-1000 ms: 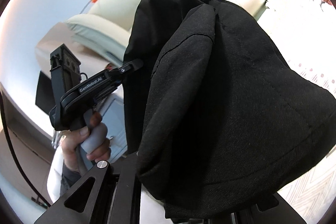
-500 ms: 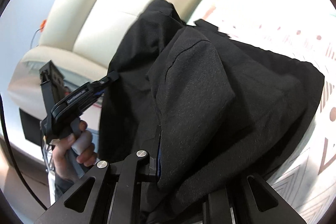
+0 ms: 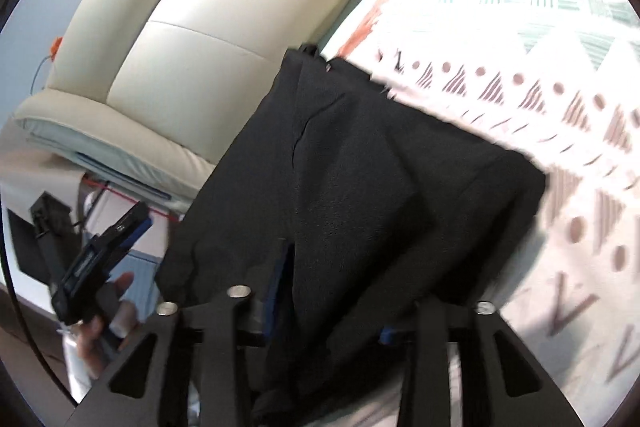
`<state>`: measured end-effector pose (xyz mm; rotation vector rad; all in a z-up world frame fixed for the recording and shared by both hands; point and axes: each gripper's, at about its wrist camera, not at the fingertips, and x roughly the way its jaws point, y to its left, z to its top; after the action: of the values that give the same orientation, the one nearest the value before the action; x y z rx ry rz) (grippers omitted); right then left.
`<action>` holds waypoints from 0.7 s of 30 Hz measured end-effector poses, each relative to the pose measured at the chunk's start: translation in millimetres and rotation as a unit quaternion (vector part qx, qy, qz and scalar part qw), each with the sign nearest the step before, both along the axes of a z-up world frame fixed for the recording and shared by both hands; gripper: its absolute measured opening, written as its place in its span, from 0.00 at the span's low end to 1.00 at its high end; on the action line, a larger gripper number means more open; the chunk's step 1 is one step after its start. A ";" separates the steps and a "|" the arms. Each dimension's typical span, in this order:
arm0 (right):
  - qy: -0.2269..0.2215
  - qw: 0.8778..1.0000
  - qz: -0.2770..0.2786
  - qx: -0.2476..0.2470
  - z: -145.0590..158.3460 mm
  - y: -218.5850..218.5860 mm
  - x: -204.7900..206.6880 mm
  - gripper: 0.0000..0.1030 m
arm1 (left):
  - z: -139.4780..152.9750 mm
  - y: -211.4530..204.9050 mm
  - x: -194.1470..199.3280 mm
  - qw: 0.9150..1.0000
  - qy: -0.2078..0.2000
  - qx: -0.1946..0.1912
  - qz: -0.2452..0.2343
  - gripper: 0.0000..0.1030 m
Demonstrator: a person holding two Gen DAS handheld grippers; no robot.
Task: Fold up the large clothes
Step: 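Lower the bundle onto the bed corner and open both grippers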
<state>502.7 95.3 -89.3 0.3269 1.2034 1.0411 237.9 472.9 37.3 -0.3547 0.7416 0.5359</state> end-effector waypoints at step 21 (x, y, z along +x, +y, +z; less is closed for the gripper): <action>-0.132 0.989 -0.028 -0.063 86.0 -112.5 -38.8 1.00 | 40.3 -102.6 -64.8 0.998 -0.061 -0.003 -0.023 0.96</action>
<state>464.0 -17.2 -3.2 0.1186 1.0094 0.9231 173.1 370.3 77.6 -0.3715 0.6329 0.4640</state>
